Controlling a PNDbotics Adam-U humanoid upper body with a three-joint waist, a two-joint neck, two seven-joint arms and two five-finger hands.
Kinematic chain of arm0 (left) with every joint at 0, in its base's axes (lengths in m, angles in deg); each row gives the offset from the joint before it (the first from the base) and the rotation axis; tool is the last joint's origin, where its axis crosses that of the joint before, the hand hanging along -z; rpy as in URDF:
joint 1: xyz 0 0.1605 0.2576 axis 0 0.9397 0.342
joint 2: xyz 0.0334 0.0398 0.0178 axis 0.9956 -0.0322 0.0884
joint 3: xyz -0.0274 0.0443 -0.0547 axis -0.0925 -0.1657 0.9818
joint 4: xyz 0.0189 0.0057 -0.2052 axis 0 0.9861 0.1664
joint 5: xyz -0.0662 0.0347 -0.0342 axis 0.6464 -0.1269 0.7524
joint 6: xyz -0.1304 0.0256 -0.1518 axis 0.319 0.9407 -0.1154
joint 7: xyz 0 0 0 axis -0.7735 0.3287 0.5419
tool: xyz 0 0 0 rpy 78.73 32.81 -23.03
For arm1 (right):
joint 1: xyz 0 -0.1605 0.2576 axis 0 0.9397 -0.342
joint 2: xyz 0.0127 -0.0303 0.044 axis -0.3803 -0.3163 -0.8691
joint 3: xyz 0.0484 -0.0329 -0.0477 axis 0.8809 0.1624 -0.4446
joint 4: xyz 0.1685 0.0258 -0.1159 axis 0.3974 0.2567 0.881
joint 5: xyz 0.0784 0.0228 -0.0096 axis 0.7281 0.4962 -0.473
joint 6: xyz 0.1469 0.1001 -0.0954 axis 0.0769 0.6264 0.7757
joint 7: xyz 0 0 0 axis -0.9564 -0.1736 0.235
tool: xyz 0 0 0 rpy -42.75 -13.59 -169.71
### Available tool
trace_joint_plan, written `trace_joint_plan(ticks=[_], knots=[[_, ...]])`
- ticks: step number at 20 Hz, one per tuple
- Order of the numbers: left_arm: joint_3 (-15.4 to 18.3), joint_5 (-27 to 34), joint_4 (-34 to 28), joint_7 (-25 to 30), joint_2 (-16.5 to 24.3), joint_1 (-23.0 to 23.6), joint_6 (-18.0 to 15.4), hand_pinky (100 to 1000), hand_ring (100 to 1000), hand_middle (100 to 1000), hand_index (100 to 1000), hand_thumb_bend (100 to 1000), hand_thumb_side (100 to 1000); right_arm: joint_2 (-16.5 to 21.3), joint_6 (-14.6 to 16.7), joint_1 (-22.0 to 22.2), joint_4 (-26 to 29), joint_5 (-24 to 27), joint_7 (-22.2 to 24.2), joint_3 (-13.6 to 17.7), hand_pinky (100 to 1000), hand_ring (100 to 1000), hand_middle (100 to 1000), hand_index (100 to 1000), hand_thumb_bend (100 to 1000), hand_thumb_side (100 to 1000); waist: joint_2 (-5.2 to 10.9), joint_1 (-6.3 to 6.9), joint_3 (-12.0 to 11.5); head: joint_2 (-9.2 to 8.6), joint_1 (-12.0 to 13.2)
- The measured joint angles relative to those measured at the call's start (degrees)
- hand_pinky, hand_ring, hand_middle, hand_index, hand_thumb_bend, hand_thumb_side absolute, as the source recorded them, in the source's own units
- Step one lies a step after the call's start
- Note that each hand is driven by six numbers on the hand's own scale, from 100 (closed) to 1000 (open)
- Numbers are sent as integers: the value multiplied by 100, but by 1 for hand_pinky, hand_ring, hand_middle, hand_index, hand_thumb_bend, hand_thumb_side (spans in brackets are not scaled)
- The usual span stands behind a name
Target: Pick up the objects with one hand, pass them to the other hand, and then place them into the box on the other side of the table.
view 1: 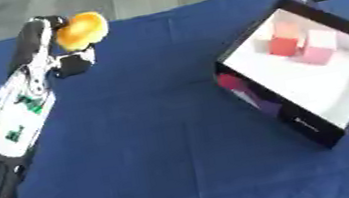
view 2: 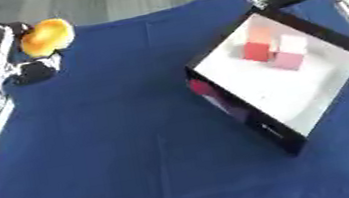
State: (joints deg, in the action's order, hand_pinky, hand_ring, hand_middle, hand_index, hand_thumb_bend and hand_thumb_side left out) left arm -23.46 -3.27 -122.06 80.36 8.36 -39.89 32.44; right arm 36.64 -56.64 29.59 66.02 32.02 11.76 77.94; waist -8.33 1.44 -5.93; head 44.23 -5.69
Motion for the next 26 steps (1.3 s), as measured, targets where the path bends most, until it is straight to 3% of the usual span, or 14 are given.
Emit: trace_joint_plan(ticks=[9, 17, 26], knots=[[-67, 15, -2, -537, -304, 149, -239, 727, 675, 439, 575, 100, 190, -209, 182, -221, -3, -195, 326, -335, 1000, 1000, 987, 1000, 100, 123, 0, -40, -45, 0, -112], [-120, 24, -16, -855, -579, 256, -419, 726, 671, 432, 571, 100, 249, -420, 263, -350, -75, -325, 562, -545, 1000, 1000, 995, 1000, 100, 197, 0, -52, -93, 0, -214], [-188, -262, -35, -1099, -824, 302, -603, 727, 671, 435, 570, 100, 217, -633, 381, -431, -110, -491, 866, -744, 1000, 1000, 1000, 1000, 100, 210, 0, -88, -155, 0, -291]])
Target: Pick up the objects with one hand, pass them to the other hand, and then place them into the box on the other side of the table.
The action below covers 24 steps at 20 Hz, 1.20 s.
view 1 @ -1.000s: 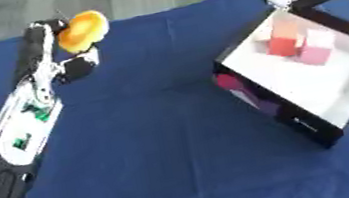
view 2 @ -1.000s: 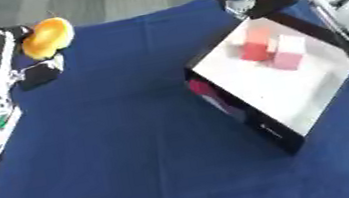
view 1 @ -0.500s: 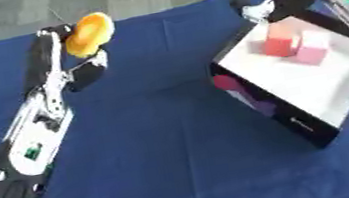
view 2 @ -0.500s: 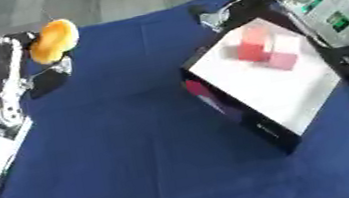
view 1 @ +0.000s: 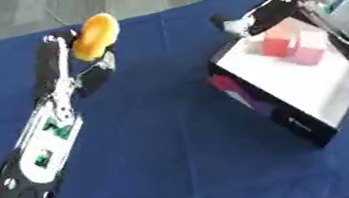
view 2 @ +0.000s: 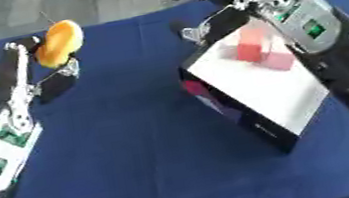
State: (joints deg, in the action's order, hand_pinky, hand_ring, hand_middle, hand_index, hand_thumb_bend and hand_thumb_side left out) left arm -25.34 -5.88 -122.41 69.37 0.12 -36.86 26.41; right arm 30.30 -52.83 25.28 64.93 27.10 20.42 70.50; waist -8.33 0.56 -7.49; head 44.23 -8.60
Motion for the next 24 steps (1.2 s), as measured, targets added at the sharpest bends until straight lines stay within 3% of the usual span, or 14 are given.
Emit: trace_joint_plan(ticks=[4, 7, 24], knots=[[-29, -206, 1, 5, -87, 4, -60, 729, 672, 437, 571, 100, 191, -61, 81, -4, -27, -92, 97, -57, 1000, 1000, 1000, 1000, 100, 215, -1, 0, -8, 0, -27], [-60, -369, 2, 50, -134, 8, -113, 730, 671, 438, 571, 100, 178, -110, 111, -30, -77, -143, 161, -91, 1000, 1000, 1000, 1000, 100, 275, -3, 0, -21, 0, -68], [-162, -1423, 77, -263, -515, 90, -491, 728, 661, 444, 569, 100, 100, -366, -134, -202, -266, -373, 336, -231, 1000, 1000, 1000, 1000, 100, 486, -5, -33, -123, 0, -251]])
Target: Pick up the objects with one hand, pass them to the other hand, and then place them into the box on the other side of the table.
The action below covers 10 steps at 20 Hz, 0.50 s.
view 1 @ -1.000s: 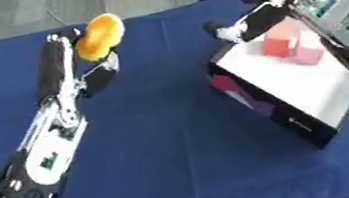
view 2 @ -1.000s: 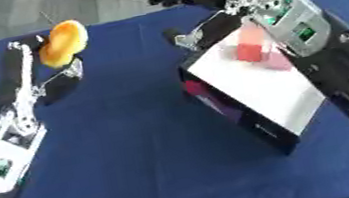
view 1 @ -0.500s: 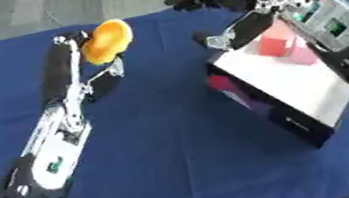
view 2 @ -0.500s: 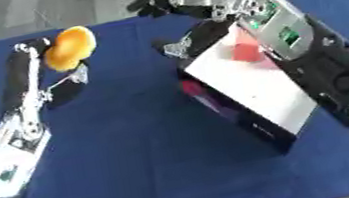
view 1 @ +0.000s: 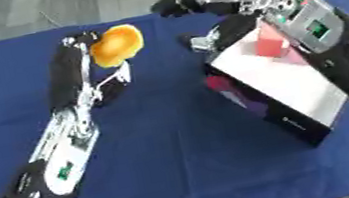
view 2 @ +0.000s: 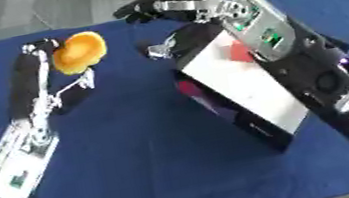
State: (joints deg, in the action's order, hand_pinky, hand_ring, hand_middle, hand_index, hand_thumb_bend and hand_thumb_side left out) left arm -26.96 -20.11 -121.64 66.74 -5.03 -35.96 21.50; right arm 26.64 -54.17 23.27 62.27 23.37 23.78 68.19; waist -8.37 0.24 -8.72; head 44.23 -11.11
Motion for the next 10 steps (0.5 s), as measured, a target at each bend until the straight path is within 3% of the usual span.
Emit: trace_joint_plan(ticks=[10], knots=[[-31, -392, 5, -293, -178, 17, -92, 724, 655, 441, 567, 100, 104, -135, -185, -46, -101, -125, 57, -33, 1000, 1000, 1000, 1000, 100, 565, -4, -18, -58, 0, -81]])
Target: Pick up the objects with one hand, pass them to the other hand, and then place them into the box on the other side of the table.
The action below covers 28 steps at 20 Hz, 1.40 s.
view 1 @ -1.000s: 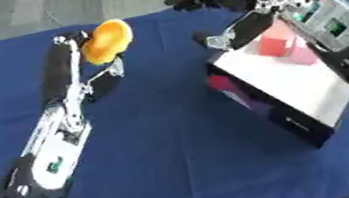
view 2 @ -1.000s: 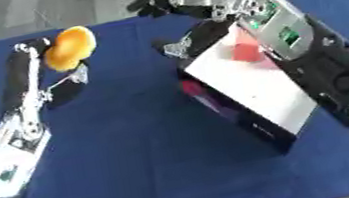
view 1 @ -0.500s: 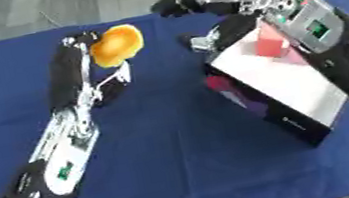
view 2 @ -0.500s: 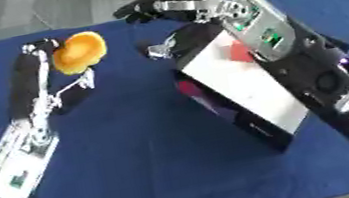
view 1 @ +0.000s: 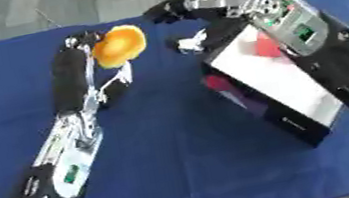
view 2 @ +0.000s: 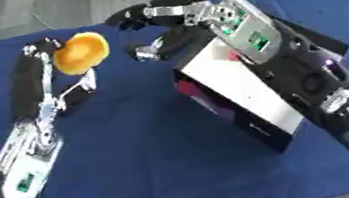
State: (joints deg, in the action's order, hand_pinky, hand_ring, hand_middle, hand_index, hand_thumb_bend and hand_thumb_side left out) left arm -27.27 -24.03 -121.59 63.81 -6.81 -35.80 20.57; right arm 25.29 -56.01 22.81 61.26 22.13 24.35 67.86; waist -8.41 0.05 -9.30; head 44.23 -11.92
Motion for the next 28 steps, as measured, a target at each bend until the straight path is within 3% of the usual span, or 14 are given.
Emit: trace_joint_plan(ticks=[28], knots=[[-286, -71, 35, -61, -296, -14, -245, 724, 652, 439, 565, 100, 113, -161, -35, -61, -202, -248, 80, -103, 1000, 1000, 1000, 1000, 100, 608, -46, -20, -103, 0, -239]])
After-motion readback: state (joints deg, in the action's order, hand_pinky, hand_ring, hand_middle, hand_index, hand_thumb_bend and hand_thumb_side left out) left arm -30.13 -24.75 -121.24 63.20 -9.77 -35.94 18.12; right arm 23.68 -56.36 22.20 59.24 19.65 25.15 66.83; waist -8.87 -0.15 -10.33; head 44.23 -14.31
